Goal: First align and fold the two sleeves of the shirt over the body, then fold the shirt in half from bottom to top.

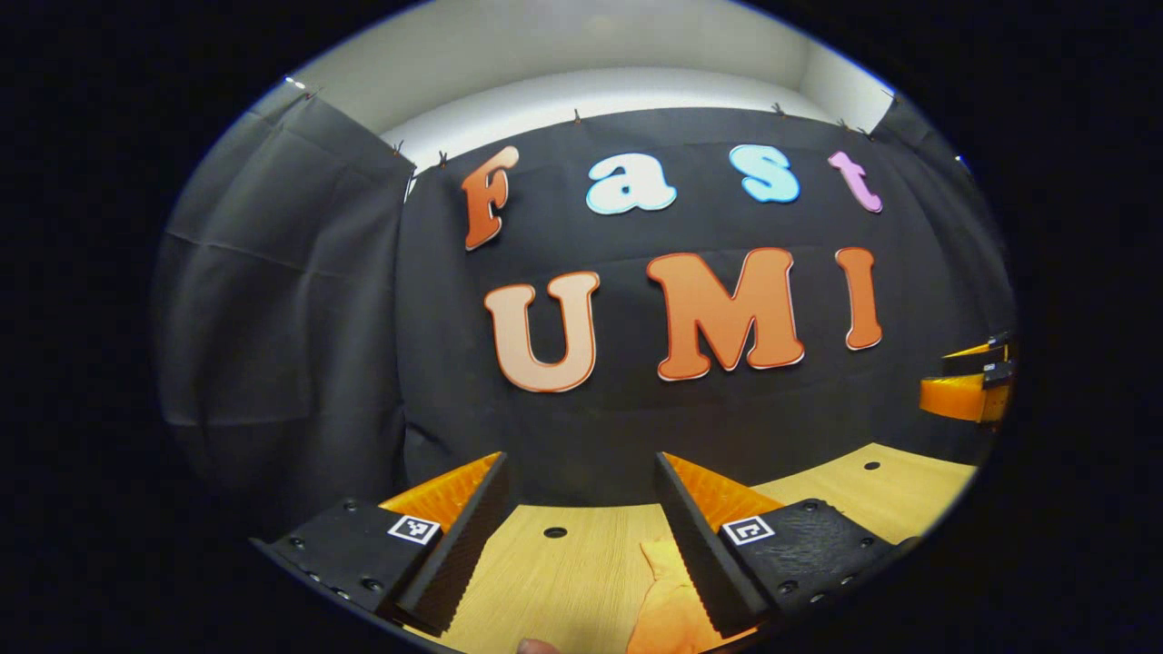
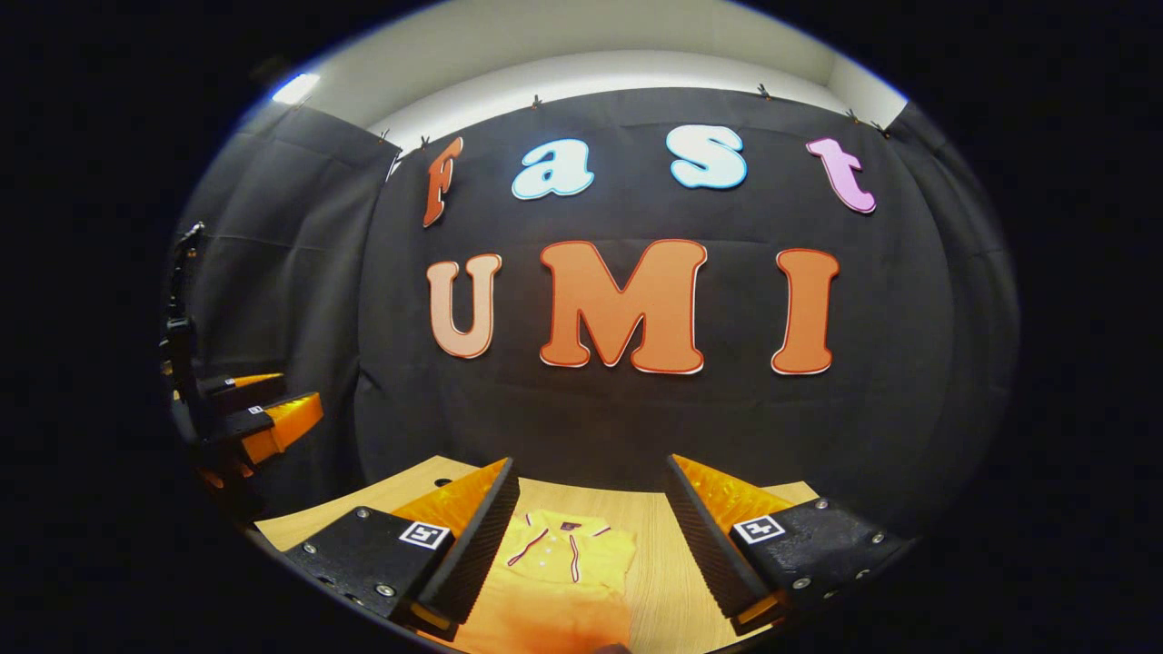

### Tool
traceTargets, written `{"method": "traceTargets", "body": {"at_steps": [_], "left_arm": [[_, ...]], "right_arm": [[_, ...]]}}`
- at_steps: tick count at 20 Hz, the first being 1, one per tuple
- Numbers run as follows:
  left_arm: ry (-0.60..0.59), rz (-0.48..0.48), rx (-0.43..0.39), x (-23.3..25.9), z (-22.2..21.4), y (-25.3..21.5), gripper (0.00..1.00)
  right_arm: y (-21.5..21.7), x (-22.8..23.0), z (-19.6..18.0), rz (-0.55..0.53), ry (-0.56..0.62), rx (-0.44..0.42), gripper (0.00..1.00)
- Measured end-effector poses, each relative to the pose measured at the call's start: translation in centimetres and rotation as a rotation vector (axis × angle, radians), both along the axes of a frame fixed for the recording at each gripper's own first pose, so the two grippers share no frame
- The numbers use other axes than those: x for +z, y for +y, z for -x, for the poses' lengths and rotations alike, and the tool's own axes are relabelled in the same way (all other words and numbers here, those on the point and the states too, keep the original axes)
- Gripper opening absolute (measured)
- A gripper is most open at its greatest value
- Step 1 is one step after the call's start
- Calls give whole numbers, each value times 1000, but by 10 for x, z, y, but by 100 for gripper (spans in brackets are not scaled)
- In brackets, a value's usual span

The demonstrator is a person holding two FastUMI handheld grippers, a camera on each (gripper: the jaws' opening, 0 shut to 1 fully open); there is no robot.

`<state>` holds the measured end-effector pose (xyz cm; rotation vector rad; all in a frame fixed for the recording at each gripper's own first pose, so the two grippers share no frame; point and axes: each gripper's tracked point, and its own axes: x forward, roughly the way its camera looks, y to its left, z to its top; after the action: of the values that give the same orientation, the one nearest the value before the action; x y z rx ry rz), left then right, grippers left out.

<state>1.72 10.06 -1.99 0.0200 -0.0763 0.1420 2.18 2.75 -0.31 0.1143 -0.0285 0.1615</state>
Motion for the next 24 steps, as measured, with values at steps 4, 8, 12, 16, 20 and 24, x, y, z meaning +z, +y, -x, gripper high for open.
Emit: {"method": "traceTargets", "body": {"at_steps": [4, 8, 12, 16, 20, 24], "left_arm": [[144, -5, -4, -49, 20, -14, 97], [316, 27, -56, -109, 27, -30, 97], [565, 86, -100, -185, 41, -46, 97], [741, 96, -145, -234, 57, -58, 98], [892, 94, -175, -282, 76, -65, 98], [1030, 141, -203, -339, 88, -66, 97]], "right_arm": [[-5, -38, 9, 6, 93, 22, 98], [-5, -89, 27, -20, 240, 42, 98], [-5, -147, 43, -23, 409, 48, 98], [-3, -197, 64, -37, 545, 67, 98], [2, -240, 80, -38, 689, 83, 98], [1, -280, 95, -30, 847, 78, 99]]}}
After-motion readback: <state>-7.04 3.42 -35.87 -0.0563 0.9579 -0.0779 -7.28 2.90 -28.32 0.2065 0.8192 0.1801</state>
